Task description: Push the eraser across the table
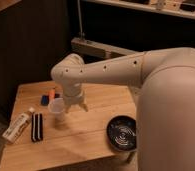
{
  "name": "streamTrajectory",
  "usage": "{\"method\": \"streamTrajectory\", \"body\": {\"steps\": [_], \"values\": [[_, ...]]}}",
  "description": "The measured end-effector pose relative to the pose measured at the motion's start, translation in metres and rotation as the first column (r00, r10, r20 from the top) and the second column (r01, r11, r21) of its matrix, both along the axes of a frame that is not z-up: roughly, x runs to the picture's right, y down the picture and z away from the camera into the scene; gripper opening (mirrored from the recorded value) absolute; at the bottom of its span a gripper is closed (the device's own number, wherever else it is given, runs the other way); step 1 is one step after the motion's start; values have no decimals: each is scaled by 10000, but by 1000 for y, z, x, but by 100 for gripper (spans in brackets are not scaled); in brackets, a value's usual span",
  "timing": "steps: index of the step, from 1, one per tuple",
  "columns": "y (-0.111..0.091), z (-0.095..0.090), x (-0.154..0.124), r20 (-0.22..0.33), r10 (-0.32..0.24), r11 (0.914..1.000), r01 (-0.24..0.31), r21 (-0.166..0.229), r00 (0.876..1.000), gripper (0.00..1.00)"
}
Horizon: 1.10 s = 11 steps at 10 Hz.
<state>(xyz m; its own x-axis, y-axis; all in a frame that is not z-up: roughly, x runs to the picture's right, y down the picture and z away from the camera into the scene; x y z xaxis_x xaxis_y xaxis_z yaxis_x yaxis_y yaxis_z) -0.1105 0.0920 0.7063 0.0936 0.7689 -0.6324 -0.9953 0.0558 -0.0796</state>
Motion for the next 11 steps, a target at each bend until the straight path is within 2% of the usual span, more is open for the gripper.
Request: {"method": "streamTrajectory", "body": {"steps": [2,3,4,5,7,8,9,10,11], "values": [[-8,5,-32,622,-279,9995,271,140,9977,65],[-14,10,-65,1169,-492,9987,472,198,9919,65],[-17,11,-80,1436,-605,9981,578,224,9878,65],[-21,14,-108,1921,-762,9970,729,247,9784,65],[-22,15,-163,2913,-1178,9930,1144,287,9494,63],[-15,9,-192,3454,-1510,9883,1491,324,9262,56],[-4,1,-217,3993,-1818,9826,1817,386,8986,45],[6,-6,-232,4368,-2027,9779,2048,428,8764,37],[19,-13,-246,4776,-2260,9717,2309,493,8490,27]]}}
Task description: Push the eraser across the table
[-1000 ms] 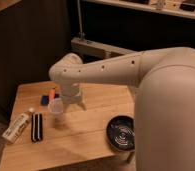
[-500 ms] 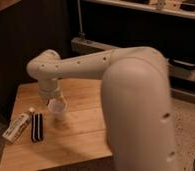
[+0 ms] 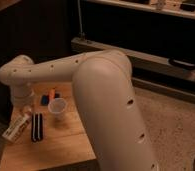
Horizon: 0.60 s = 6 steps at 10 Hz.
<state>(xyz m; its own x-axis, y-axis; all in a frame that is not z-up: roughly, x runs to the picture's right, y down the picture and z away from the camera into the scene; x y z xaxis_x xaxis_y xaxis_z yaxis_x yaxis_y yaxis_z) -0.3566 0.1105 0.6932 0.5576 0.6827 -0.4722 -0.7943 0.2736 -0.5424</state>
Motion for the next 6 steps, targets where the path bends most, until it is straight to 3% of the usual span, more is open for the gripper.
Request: {"method": "streamTrajectory", "body": {"steps": [2,3,6], "values": [[23,-1,-17,626,-372,9993,373,9,9973,7],[33,7,-21,738,-381,9993,382,-1,9965,1],[50,43,-21,930,182,9997,-168,-157,9955,0]]}}
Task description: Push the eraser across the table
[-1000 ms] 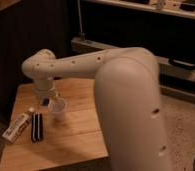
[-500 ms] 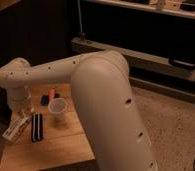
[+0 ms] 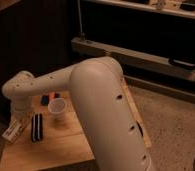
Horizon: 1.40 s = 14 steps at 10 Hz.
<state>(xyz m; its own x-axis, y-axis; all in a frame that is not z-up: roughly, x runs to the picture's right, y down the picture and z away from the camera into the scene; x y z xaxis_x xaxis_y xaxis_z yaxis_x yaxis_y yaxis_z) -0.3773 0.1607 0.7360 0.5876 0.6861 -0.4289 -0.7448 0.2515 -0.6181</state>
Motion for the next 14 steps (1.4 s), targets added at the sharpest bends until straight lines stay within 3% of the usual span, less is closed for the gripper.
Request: {"method": "streamTrajectory", "body": {"steps": [3,6,10,14], "values": [[6,4,-15,291,250,9994,-257,225,9993,0],[21,1,-40,420,17,9986,-40,535,9991,0],[29,18,-52,-22,-94,9977,95,670,10000,0],[17,47,-44,-614,-14,9974,58,719,9981,0]]}}
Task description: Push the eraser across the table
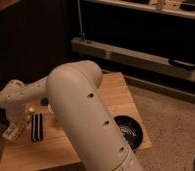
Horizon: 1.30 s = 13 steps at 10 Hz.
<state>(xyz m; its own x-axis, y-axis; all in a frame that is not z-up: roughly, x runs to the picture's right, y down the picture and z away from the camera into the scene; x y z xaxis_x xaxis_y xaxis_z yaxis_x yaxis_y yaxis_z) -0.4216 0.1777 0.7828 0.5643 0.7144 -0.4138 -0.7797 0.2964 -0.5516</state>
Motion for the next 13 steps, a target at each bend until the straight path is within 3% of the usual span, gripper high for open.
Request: {"method": "streamTrajectory", "body": {"steps": [6,13], "values": [[8,28,17,-302,-241,9995,235,-212,9993,0],[9,31,35,-557,-111,9999,105,-119,9984,0]]}}
